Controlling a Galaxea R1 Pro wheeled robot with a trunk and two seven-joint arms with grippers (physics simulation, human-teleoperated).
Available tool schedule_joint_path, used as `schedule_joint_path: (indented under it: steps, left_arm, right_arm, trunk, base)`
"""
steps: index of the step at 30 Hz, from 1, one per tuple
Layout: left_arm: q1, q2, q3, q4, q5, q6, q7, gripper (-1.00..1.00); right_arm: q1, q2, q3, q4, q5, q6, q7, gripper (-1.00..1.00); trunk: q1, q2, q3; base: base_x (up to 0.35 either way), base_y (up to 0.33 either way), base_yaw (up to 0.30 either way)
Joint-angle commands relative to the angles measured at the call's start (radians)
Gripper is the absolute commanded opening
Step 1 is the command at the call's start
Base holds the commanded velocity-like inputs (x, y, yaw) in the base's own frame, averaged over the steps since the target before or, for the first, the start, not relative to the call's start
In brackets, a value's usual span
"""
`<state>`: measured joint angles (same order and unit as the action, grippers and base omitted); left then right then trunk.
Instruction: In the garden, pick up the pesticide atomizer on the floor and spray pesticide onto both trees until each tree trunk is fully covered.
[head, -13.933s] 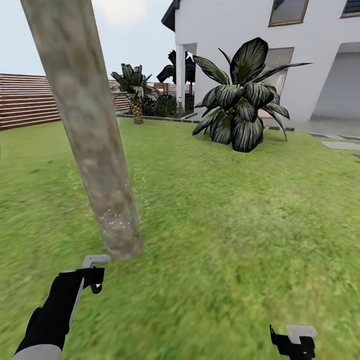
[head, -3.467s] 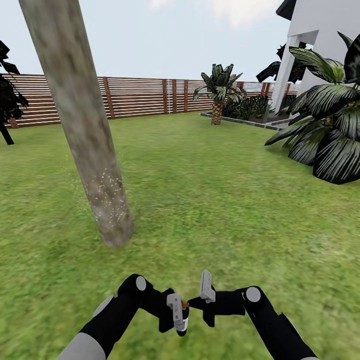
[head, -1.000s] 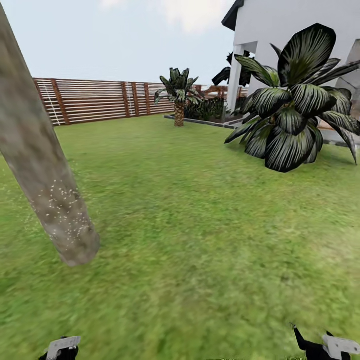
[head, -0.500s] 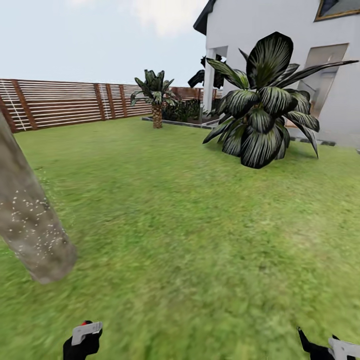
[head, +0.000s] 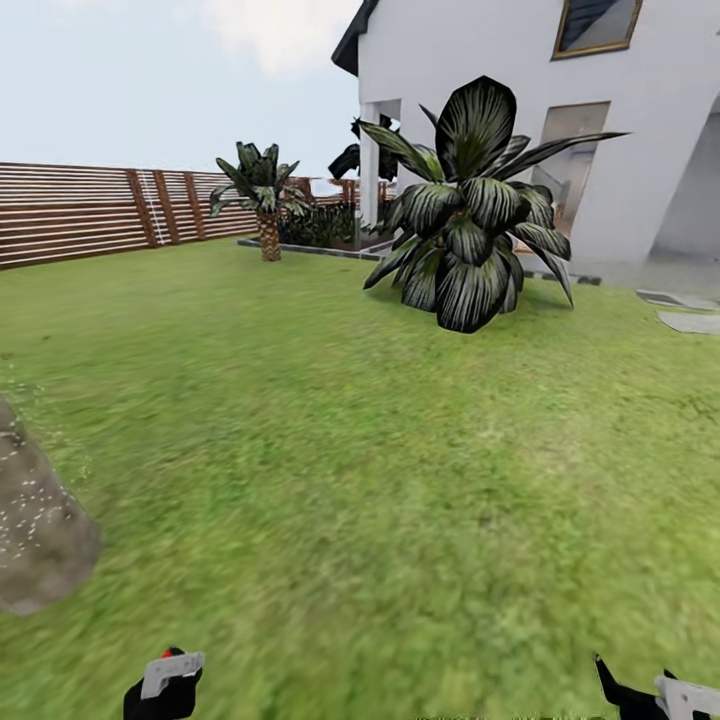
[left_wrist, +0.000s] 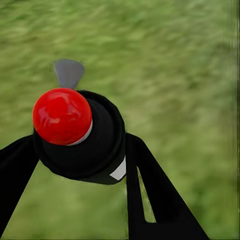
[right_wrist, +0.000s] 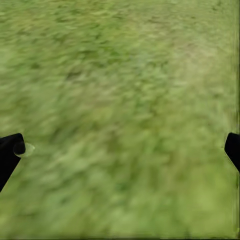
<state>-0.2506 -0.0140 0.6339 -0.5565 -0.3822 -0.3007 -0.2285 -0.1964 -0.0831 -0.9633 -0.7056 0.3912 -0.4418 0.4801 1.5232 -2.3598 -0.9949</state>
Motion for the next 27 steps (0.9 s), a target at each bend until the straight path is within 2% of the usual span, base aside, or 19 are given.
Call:
schedule_joint_path:
  steps: [1,12,27]
  left_arm:
    - [0.0,0.0,0.0,0.002,0.0,0.0,0.001,-1.0]
    - [0.002,0.002,0.007,0.0,0.0,-0.001,0.003,-1.0]
    - [0.002,0.002,0.004,0.001,0.0,0.001,0.002,-1.0]
  right_arm:
    - [0.0,0.0,0.0,0.0,0.0,0.0,0.0,1.0]
    - [0.0,0.0,0.0,0.001,0.0,0.001,-0.001,1.0]
    - [0.0,0.001,0.001,0.031,0.0,0.001,-0.001,1.0]
  trunk:
    - [0.0,0.0,0.001]
    - [0.0,0.0,0.006]
    - [0.0,0.0,0.006]
  base:
    - [0.0,0.0,-0.283]
    - [-0.01,0.001,-0.285]
    - [-0.285,0.18,-0.3]
